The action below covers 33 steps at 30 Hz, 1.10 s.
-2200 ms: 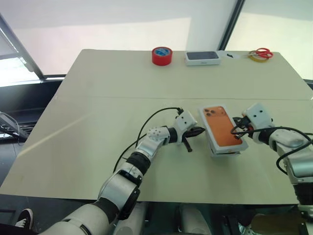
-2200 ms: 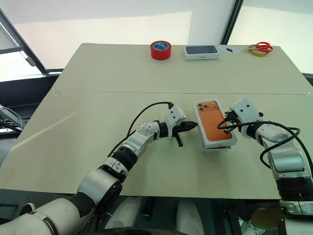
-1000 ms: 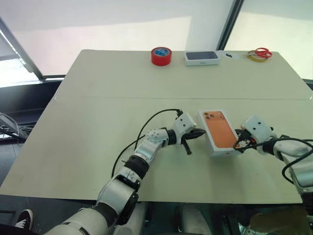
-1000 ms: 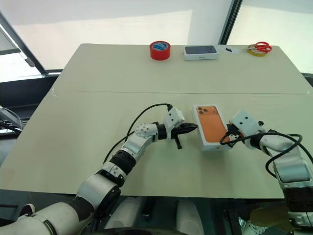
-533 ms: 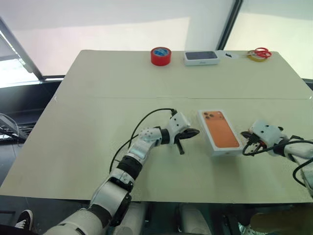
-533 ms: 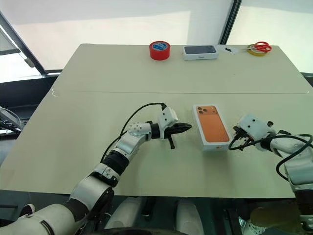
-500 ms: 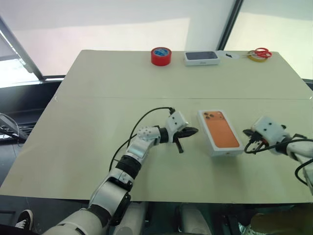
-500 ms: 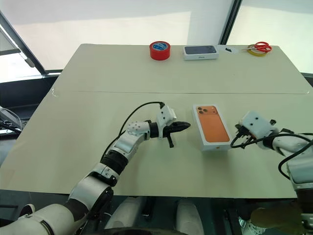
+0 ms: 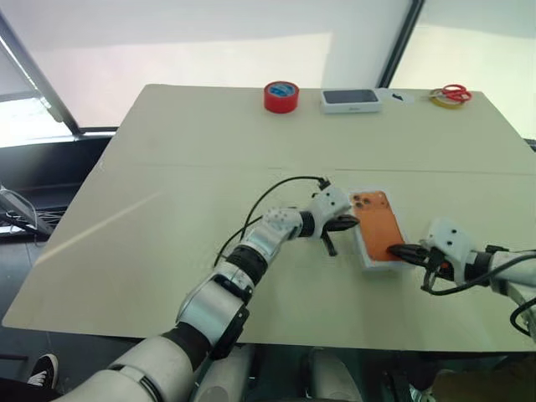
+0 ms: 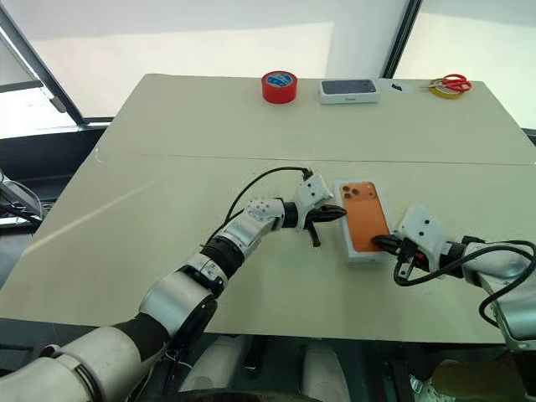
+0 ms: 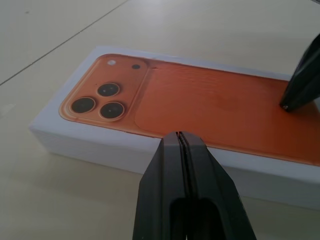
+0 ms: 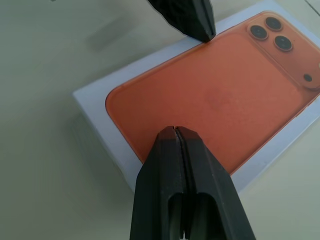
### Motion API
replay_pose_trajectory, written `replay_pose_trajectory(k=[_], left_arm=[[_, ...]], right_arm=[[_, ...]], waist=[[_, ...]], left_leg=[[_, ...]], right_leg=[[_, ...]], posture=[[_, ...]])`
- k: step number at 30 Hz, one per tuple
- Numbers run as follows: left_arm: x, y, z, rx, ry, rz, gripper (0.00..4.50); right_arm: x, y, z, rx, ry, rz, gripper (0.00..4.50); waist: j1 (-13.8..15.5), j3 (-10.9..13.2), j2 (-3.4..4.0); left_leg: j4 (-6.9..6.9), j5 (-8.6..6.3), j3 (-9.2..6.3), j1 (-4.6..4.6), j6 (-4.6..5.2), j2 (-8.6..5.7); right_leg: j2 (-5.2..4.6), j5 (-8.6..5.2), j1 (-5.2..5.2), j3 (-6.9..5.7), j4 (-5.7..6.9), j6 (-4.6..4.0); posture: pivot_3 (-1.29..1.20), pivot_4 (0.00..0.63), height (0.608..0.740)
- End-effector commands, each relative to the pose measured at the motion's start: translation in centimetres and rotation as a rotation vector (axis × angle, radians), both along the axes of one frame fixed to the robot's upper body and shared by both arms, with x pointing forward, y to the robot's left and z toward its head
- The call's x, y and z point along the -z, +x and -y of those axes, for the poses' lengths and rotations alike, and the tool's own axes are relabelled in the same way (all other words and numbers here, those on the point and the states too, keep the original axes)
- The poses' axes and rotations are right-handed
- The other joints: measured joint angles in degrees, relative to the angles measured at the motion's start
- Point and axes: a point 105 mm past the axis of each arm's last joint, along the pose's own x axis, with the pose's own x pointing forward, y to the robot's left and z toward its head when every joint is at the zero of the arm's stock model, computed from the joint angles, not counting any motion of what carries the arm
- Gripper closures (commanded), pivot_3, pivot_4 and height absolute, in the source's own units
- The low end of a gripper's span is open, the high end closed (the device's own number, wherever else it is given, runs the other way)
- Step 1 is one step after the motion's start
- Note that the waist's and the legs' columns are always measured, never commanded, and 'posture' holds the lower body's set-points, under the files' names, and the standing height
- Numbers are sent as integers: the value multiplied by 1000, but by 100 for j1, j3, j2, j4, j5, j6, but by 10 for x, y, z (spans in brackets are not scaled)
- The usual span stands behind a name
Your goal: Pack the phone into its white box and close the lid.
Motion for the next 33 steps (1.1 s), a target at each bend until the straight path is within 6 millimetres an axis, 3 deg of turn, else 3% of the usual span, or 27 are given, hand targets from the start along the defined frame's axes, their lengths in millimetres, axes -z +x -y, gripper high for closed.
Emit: replay_pose_trajectory(k=[1, 2, 5, 8, 10, 12, 18, 21, 24, 26, 29, 33], left_arm=[[21, -5, -6, 31, 76, -36, 4500], [16, -2, -8, 12, 48, -35, 4500], [-3, 8, -12, -16, -42, -33, 3574], [-31, 17, -22, -22, -136, 7, 2105], [-51, 24, -40, -27, -192, 59, 935], [-63, 28, -62, -37, -229, 80, 33], [-75, 38, -146, -120, -166, 113, 33], [-83, 41, -176, -205, -158, 154, 33], [-79, 35, -227, -291, -122, 162, 33], [-75, 30, -251, -334, -109, 136, 33], [-67, 15, -277, -370, -86, 100, 33], [-57, -2, -297, -392, -36, 52, 33]], right_arm=[[3, 4, 5, 41, -16, -4, 4477], [1, 5, 5, 61, 33, -29, 4477], [-14, 16, 4, 117, 163, -23, 3599], [-33, 32, 0, 133, 222, 80, 2099], [-44, 37, -3, 130, 281, 109, 918], [-49, 39, -7, 108, 302, 129, 26], [-68, 48, -26, 38, 411, 183, 26], [-64, 45, -23, 22, 399, 163, 26], [-60, 34, -19, -14, 394, 123, 26], [-58, 28, -16, -30, 394, 95, 26], [-55, 22, -8, -37, 355, 78, 26], [-57, 23, 8, -1, 322, 89, 26]], waist=[[10, -2, -5], [6, -4, -9], [0, -3, -12], [-3, -1, -7], [-16, 0, -6], [-13, 1, -6], [-130, -2, 1], [-112, -1, -1], [-139, -1, 0], [-153, -2, 3], [-159, -3, 6], [-128, -2, 6]], left_leg=[[0, 0, 0, 1, 0, 0], [1, 0, 0, 1, 0, 0], [5, 0, 0, 0, 0, -1], [1, 0, 0, -11, 0, 0], [-1, 2, 1, -22, -2, 0], [-5, 5, 0, -25, -6, 1], [-14, 8, 0, -10, -12, 6], [-14, 8, -8, -12, -12, 2], [-11, 7, -7, -12, -10, -5], [-14, 6, -6, -9, -10, -3], [-20, 6, -6, -8, -10, 0], [-20, 6, -5, -7, -11, 0]], right_leg=[[0, 0, 2, 0, 0, 0], [0, -1, 3, -1, -1, -1], [-1, -1, 3, 0, -1, -2], [0, 0, -9, 0, 2, 0], [0, 1, -17, 3, 7, 2], [1, 1, -17, 4, 13, 2], [8, 1, -19, 7, 14, 1], [7, 2, -28, 3, 13, 0], [1, 2, -24, 6, 9, -1], [2, 2, -26, 7, 11, -1], [3, 2, -30, 9, 13, -2], [2, 0, -27, 10, 11, -5]], posture=[[0, 150, 740], [0, 150, 740], [0, 150, 740], [0, 150, 740], [0, 150, 740], [0, 150, 740], [0, 150, 740], [0, 150, 740], [0, 150, 740], [0, 150, 740], [0, 150, 740], [0, 150, 740]])
